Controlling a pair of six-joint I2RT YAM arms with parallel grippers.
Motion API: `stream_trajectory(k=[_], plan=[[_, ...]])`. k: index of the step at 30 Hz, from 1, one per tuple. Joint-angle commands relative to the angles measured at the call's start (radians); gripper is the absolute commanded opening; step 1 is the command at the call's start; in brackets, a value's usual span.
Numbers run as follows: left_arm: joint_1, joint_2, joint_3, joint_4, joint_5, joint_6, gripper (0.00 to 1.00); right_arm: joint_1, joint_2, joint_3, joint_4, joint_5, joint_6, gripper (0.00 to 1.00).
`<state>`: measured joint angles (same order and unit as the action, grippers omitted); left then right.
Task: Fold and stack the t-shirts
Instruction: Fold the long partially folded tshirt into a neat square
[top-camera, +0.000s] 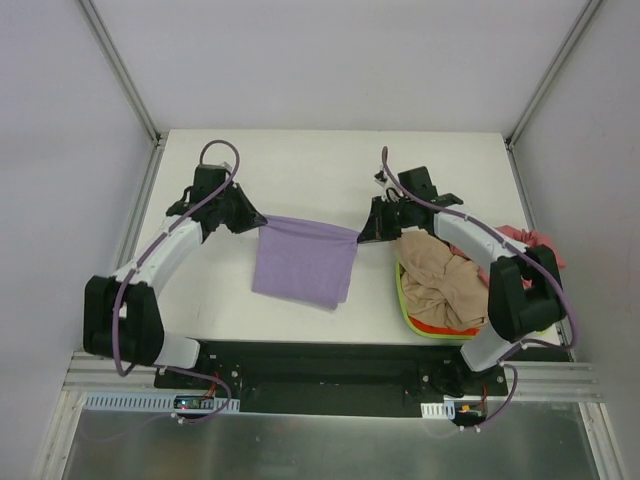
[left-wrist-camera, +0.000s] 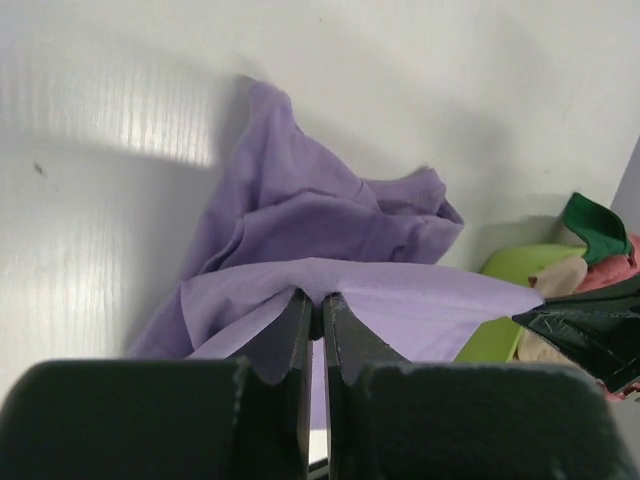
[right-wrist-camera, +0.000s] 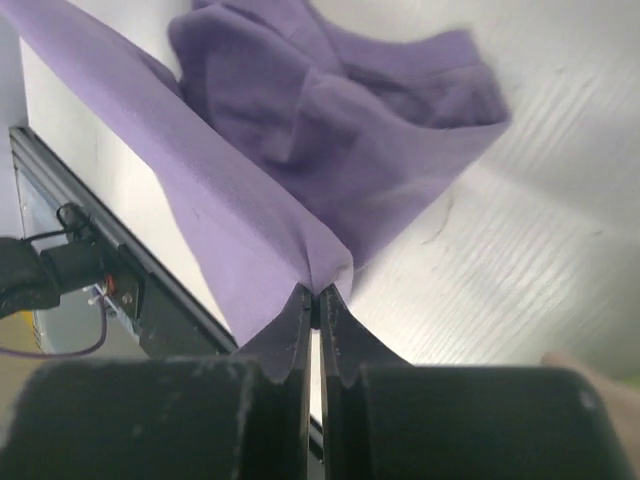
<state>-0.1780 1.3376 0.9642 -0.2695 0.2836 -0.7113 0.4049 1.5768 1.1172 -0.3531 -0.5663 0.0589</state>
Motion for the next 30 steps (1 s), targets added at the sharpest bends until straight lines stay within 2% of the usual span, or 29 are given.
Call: stream_trajectory(k=[1, 5, 6, 7, 9, 10, 12, 14, 15, 17, 21, 27, 30], plan=[[0.012, 0.161, 0.119, 0.064, -0.081, 0.045, 0.0, -0.052, 0.113, 0.072, 0.037, 0.045, -0.031, 0.0], [0.012, 0.326, 0.209, 0.067, -0.057, 0.058, 0.0, -0.072, 0.23, 0.16, 0.036, 0.091, -0.051, 0.04], [0.012, 0.369, 0.231, 0.066, -0.046, 0.059, 0.0, -0.075, 0.261, 0.18, 0.039, 0.094, -0.051, 0.07], [0.012, 0.408, 0.255, 0.065, -0.037, 0.062, 0.0, -0.077, 0.285, 0.22, 0.039, 0.115, -0.08, 0.15], [0.012, 0.466, 0.306, 0.064, -0.017, 0.067, 0.07, -0.078, 0.328, 0.285, 0.016, 0.16, -0.093, 0.18], [0.012, 0.482, 0.332, 0.065, -0.018, 0.069, 0.26, -0.075, 0.337, 0.324, -0.006, 0.18, -0.106, 0.23], [0.009, 0.502, 0.379, 0.066, -0.037, 0.081, 0.55, -0.075, 0.344, 0.387, -0.041, 0.186, -0.136, 0.46], [0.009, 0.491, 0.419, 0.056, -0.021, 0.096, 0.92, -0.075, 0.328, 0.427, -0.081, 0.183, -0.143, 0.52], [0.008, 0.473, 0.419, 0.058, -0.015, 0.099, 0.99, -0.068, 0.31, 0.426, -0.087, 0.174, -0.149, 0.56], [0.003, 0.413, 0.394, 0.056, -0.023, 0.099, 0.99, -0.051, 0.25, 0.405, -0.093, 0.137, -0.154, 0.66], [-0.017, 0.272, 0.282, 0.056, 0.008, 0.095, 0.99, 0.027, 0.148, 0.301, -0.095, -0.002, -0.113, 0.98], [-0.077, 0.158, 0.079, 0.064, 0.081, 0.038, 0.99, 0.219, 0.068, 0.093, 0.129, -0.188, 0.073, 0.96], [-0.1, 0.155, 0.01, 0.088, 0.1, 0.015, 0.99, 0.267, 0.094, 0.046, 0.216, -0.192, 0.131, 0.96]])
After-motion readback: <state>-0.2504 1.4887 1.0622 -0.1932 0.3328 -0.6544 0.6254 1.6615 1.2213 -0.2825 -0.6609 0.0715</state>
